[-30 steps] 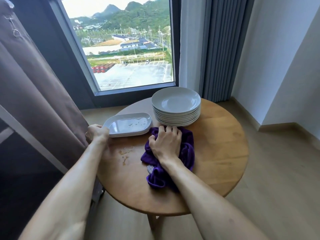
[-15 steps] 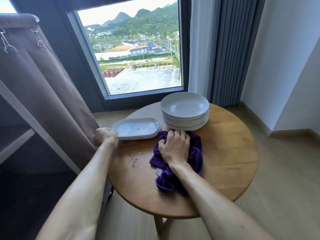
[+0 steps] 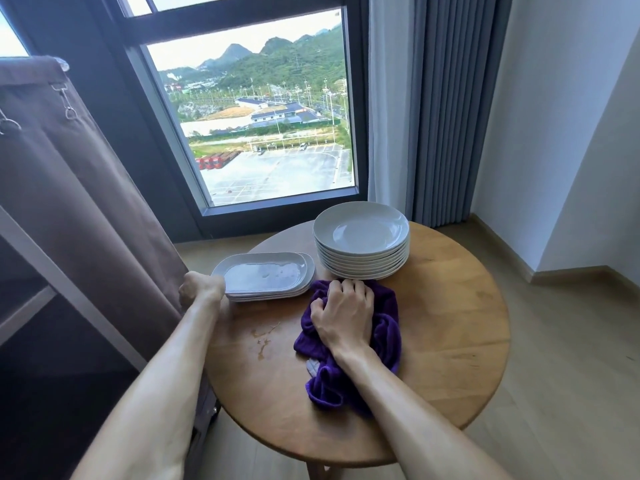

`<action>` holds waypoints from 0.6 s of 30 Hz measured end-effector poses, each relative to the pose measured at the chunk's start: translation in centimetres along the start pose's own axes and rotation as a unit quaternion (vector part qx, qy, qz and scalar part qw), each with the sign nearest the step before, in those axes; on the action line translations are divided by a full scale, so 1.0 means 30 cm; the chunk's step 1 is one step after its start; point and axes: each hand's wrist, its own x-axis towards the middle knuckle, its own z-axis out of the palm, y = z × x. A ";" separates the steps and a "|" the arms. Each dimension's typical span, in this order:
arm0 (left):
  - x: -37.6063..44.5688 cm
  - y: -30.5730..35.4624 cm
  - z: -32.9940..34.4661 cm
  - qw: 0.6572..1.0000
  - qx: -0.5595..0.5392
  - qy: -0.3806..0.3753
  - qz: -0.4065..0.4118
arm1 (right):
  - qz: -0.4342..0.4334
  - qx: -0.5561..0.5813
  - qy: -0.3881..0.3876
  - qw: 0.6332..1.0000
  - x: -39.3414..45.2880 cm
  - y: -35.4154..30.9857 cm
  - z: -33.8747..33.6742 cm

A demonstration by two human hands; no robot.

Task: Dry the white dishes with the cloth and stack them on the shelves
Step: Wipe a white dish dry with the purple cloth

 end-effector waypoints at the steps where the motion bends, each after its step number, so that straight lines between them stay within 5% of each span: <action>1: 0.001 0.004 -0.008 1.000 -0.006 -0.003 -0.004 | 0.000 0.003 0.002 1.000 -0.001 -0.002 0.000; 8: -0.058 0.031 -0.084 0.944 -0.270 -0.162 -0.100 | 0.006 0.025 0.024 0.999 -0.007 -0.004 -0.010; 12: -0.161 0.011 -0.125 0.887 -0.361 -0.247 -0.148 | 0.066 0.161 0.059 0.983 0.000 -0.005 -0.040; 18: -0.337 -0.045 -0.175 0.837 -0.466 -0.262 -0.117 | 0.312 0.496 0.150 0.796 0.070 0.031 -0.178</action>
